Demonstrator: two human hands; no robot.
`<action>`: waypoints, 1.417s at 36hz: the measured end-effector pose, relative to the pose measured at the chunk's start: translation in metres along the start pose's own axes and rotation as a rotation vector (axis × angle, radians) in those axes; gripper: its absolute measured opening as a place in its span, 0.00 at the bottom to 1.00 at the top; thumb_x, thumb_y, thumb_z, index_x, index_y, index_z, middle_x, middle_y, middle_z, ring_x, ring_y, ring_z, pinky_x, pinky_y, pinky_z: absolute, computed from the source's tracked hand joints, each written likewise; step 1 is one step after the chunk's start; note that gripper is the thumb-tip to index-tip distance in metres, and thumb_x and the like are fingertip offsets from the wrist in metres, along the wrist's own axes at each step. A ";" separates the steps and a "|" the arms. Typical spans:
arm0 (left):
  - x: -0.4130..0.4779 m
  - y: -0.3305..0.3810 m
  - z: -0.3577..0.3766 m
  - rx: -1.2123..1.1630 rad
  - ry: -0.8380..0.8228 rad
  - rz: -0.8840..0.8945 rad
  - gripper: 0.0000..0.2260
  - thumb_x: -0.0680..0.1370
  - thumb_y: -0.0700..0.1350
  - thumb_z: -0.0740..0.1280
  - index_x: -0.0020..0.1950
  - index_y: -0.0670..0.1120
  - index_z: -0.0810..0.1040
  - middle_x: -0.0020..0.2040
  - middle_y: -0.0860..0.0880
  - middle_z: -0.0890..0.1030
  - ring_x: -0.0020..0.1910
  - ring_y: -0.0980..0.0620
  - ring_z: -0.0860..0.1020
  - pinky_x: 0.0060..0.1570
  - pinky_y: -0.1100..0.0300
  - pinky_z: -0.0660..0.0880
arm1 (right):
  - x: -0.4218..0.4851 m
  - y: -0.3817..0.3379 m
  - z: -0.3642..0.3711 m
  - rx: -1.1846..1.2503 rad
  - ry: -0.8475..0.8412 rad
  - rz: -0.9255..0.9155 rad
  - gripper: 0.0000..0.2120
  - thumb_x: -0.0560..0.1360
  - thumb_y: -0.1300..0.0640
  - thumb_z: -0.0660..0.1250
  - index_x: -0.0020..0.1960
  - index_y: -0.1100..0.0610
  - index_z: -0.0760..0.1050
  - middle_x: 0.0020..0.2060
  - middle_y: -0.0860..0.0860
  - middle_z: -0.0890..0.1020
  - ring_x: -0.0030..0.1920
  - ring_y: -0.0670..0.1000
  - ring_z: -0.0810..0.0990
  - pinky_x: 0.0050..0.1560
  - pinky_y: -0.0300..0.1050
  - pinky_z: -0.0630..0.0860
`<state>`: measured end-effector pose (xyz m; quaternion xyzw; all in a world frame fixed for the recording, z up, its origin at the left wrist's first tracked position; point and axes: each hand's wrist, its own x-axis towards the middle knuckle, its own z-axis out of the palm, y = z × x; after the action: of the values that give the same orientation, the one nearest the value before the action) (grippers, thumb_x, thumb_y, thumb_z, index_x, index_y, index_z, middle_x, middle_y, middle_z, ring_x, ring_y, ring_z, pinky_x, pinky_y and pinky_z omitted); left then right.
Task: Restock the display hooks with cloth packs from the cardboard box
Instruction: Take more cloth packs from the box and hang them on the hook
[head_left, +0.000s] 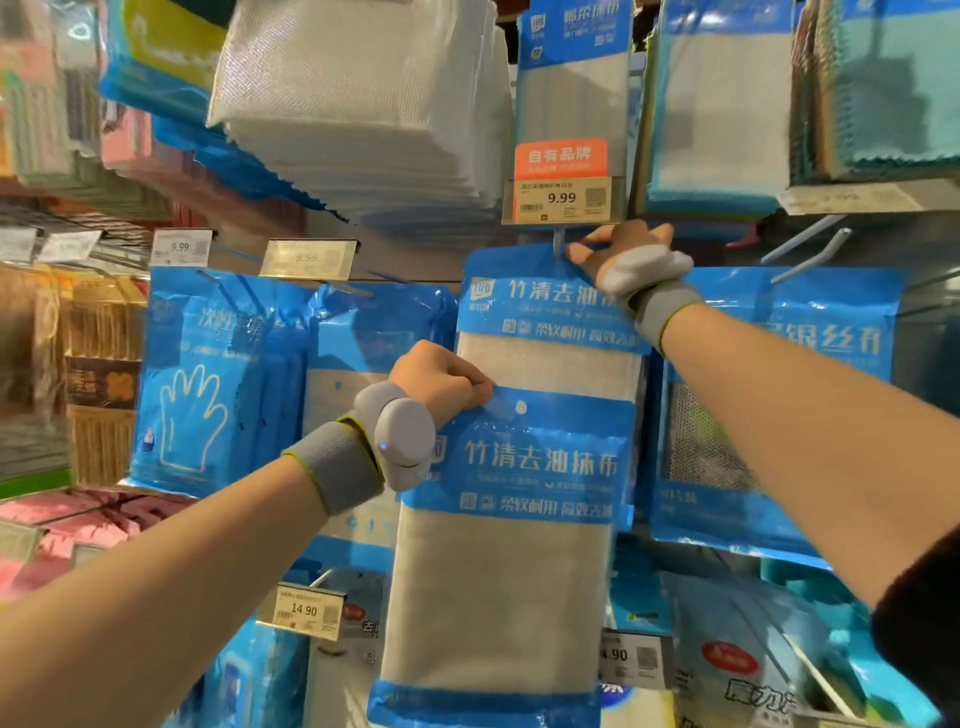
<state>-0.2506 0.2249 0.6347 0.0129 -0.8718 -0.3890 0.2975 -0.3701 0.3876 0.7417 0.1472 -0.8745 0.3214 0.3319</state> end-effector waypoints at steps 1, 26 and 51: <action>0.000 0.000 0.001 0.001 -0.001 0.002 0.08 0.74 0.41 0.67 0.51 0.46 0.84 0.44 0.50 0.81 0.48 0.51 0.78 0.54 0.58 0.75 | -0.002 0.001 0.005 -0.075 0.019 0.001 0.11 0.74 0.44 0.62 0.55 0.45 0.75 0.63 0.51 0.69 0.65 0.56 0.64 0.64 0.51 0.60; 0.018 0.006 0.002 0.034 0.072 -0.047 0.08 0.77 0.42 0.66 0.53 0.46 0.83 0.46 0.51 0.79 0.39 0.57 0.73 0.34 0.67 0.68 | -0.059 0.033 0.033 0.282 -0.454 -0.228 0.30 0.71 0.34 0.61 0.45 0.61 0.83 0.56 0.63 0.81 0.55 0.57 0.80 0.57 0.47 0.73; 0.033 0.002 -0.005 -0.151 0.252 0.361 0.32 0.74 0.33 0.66 0.72 0.51 0.54 0.53 0.54 0.71 0.46 0.54 0.72 0.53 0.55 0.74 | -0.017 -0.013 -0.020 0.291 0.098 -0.054 0.13 0.76 0.54 0.65 0.59 0.52 0.78 0.57 0.55 0.80 0.57 0.59 0.77 0.52 0.43 0.70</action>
<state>-0.2747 0.2151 0.6555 -0.1171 -0.7844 -0.3888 0.4688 -0.3418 0.3920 0.7474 0.2011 -0.7972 0.4424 0.3581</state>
